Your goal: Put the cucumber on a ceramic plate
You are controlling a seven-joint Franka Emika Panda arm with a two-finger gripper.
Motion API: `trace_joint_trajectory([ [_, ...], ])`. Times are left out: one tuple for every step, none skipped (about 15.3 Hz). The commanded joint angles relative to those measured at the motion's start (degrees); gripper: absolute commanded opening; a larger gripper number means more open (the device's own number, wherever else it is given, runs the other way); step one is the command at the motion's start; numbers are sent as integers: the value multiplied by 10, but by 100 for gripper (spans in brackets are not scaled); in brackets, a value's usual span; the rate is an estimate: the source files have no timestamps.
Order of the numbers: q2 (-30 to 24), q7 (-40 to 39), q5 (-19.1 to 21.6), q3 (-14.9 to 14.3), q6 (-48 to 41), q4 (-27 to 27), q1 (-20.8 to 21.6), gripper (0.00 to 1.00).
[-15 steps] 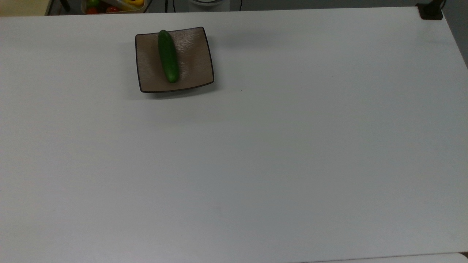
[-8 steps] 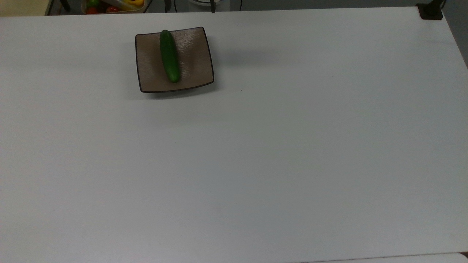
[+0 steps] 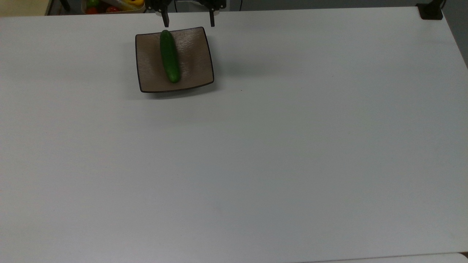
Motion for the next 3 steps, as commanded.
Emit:
trace_joint_trajectory([
  [2,-12,6,-12,8,1,12,100],
  [2,-12,6,-12,8,1,12,100],
  [1,-12,6,-12,8,1,12,100],
])
